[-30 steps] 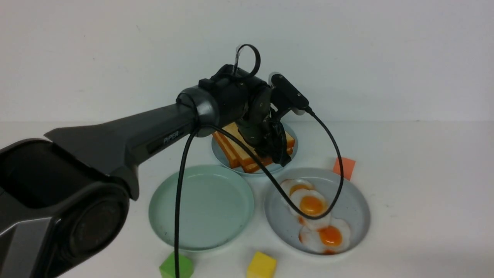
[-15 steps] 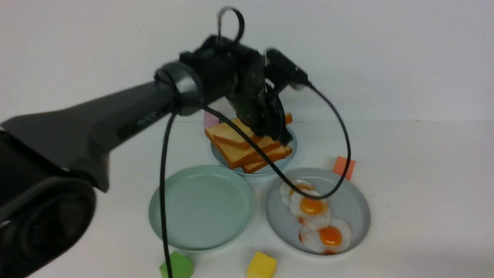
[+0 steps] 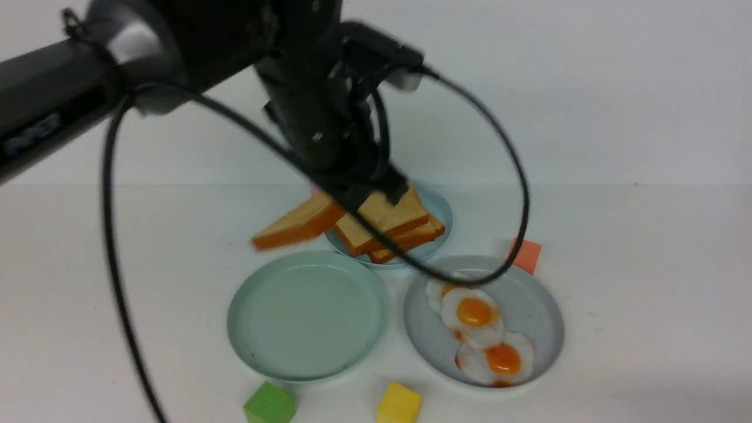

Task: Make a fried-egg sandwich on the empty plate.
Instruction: Use the left arm to put a slice of bread into the empty plate in the middle

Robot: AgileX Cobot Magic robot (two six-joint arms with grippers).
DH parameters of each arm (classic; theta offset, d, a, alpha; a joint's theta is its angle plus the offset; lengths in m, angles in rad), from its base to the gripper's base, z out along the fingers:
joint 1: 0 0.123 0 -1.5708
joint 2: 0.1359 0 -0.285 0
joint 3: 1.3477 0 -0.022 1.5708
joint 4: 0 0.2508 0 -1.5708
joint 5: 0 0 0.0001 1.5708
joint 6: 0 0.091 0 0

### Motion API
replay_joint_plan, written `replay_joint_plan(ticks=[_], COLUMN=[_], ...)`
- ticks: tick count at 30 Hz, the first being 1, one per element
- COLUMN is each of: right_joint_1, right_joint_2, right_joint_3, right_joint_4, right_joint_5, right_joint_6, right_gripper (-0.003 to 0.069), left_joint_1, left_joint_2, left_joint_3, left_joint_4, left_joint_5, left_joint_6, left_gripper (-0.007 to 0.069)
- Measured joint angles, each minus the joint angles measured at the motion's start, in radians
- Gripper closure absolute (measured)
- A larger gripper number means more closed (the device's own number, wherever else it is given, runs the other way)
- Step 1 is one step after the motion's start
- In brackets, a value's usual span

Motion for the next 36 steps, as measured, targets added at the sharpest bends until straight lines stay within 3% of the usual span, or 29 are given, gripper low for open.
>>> replay_joint_plan(ticks=[3,8,15,28,36], right_joint_1=[0.0,0.0,0.0,0.0,0.0], right_joint_2=[0.0,0.0,0.0,0.0,0.0], right_joint_3=[0.0,0.0,0.0,0.0,0.0], right_joint_4=[0.0,0.0,0.0,0.0,0.0], right_joint_5=[0.0,0.0,0.0,0.0,0.0], right_joint_6=[0.0,0.0,0.0,0.0,0.0], right_gripper=[0.0418,0.0418,0.0418,0.0418,0.0418], left_joint_1=[-0.008,-0.01,-0.01,-0.01,-0.01], left_joint_2=[-0.078,-0.142,-0.076,-0.049,-0.02], left_joint_3=[0.204,0.457,0.579,0.583,0.583], left_joint_4=[0.018,0.088,0.265,0.303,0.233], left_joint_5=[-0.066,-0.305,-0.572,-0.666,-0.709], left_joint_6=[-0.014,-0.015,-0.01,0.013,0.016], left_gripper=[0.0533,0.0533,0.0533,0.0533,0.0533])
